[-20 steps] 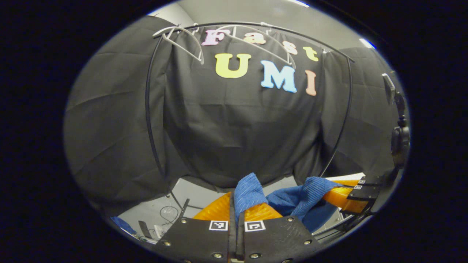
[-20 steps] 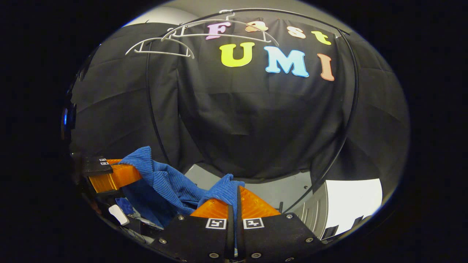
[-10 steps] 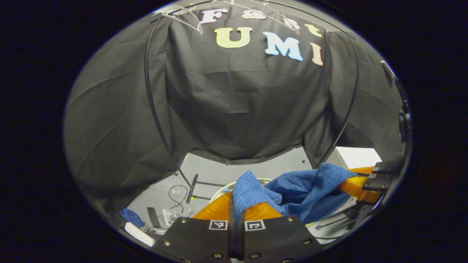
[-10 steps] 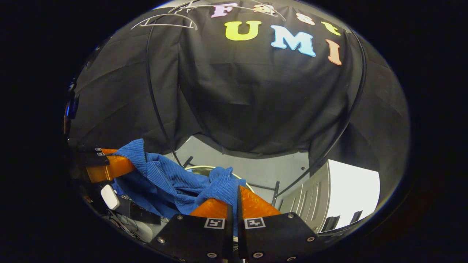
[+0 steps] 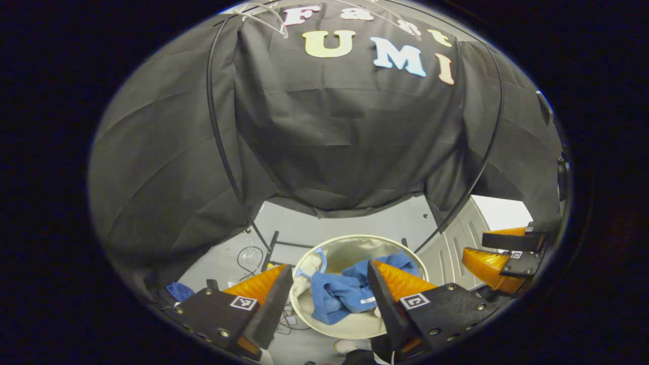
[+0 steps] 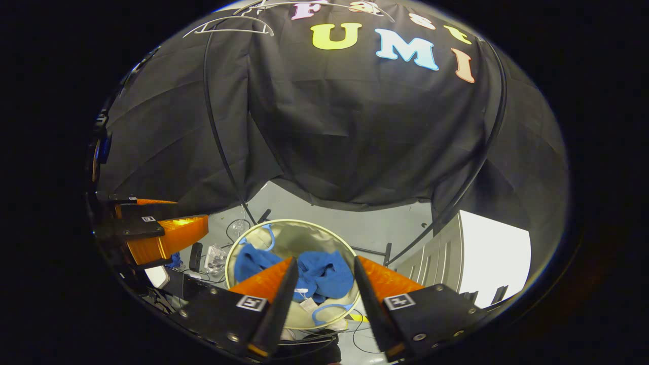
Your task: Grasp the clothes on the hanger with both hands and then place them into the laundry hamper below.
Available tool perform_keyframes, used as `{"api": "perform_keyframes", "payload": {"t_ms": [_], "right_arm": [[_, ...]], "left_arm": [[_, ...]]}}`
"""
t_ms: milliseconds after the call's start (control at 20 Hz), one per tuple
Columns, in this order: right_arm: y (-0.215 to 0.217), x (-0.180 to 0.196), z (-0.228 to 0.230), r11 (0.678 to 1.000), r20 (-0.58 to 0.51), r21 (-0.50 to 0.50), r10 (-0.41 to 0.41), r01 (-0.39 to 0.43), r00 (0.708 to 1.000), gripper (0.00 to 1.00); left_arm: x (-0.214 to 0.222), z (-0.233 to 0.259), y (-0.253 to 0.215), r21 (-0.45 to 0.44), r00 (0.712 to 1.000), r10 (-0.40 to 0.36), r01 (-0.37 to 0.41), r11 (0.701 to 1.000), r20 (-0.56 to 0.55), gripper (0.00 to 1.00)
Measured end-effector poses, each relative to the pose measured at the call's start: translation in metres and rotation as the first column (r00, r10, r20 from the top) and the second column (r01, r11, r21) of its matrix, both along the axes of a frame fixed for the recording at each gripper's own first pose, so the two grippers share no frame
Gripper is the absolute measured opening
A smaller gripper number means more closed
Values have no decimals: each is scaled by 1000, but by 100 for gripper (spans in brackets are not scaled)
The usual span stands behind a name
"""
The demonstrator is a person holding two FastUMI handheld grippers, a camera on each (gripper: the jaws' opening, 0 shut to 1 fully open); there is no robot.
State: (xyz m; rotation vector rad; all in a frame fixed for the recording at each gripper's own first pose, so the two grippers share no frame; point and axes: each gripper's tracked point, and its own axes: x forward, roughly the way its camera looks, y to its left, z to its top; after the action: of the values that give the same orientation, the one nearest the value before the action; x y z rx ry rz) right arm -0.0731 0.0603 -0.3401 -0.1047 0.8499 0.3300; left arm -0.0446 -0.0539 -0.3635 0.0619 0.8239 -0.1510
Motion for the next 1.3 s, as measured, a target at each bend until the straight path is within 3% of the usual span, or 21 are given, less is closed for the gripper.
{"api": "perform_keyframes", "payload": {"t_ms": [100,200,400,450,500,550,600,700,850,900,1000,1050,1100,1300], "right_arm": [[0,2,12,1000,28,11,-15,14,1000,87],[0,5,33,999,78,32,-36,34,996,94],[-7,19,96,995,226,68,-90,76,970,94],[-11,23,114,993,264,82,-109,90,958,94],[-14,27,134,990,295,98,-126,101,947,94],[-20,31,149,987,324,112,-143,112,935,94],[-26,35,167,984,360,127,-160,122,919,94],[-43,45,209,979,445,150,-192,138,875,94],[-69,48,258,971,521,185,-226,150,823,92],[-79,46,273,967,539,200,-242,156,807,92],[-100,41,298,962,568,212,-263,170,780,92],[-109,40,307,961,585,214,-271,177,764,93],[-121,36,317,960,600,213,-276,182,751,92],[-157,17,344,958,645,206,-285,198,710,93]], "left_arm": [[5,12,0,4,1000,-3,3,1000,31,88],[12,32,-3,-7,997,-10,10,1000,75,88],[36,99,-9,-29,974,-29,36,999,224,88],[43,122,-9,-38,963,-30,42,998,266,94],[51,144,-11,-45,950,-33,49,998,309,94],[56,163,-17,-49,936,-38,59,997,350,88],[61,186,-21,-54,920,-43,69,996,389,82],[69,226,-30,-63,890,-42,80,995,455,94],[76,281,-46,-93,844,-24,87,992,536,94],[70,299,-51,-105,827,-18,92,990,561,94],[62,326,-56,-114,798,-19,110,987,602,82],[60,340,-58,-111,787,-24,117,987,617,81],[59,350,-60,-104,778,-27,117,988,627,94],[30,389,-73,-93,755,-24,112,989,655,94]]}}
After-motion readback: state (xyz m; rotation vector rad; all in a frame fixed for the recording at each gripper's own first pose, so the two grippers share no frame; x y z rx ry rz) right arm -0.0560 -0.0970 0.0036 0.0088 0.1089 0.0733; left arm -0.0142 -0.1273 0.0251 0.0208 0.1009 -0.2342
